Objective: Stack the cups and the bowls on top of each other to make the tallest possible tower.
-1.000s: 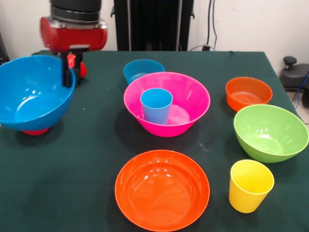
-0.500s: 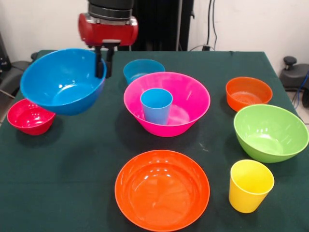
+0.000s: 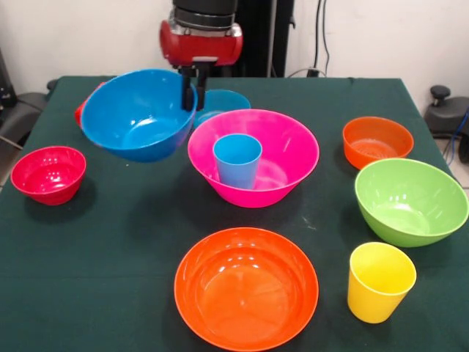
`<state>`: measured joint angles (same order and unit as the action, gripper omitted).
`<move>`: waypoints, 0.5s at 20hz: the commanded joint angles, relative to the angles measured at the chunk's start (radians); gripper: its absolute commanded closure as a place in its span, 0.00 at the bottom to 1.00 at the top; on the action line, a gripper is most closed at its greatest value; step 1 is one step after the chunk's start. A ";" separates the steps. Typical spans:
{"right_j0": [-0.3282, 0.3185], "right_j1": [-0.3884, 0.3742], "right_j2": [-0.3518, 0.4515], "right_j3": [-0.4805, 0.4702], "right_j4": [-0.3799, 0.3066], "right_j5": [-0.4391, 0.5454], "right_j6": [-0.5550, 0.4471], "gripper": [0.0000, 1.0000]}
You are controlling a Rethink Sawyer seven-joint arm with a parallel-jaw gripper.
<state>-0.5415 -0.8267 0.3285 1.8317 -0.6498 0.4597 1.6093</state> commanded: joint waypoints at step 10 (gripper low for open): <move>0.117 -0.075 -0.007 0.062 0.137 -0.043 0.203 1.00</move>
<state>-0.4742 -0.9003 0.3122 1.8900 -0.5630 0.4597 1.6426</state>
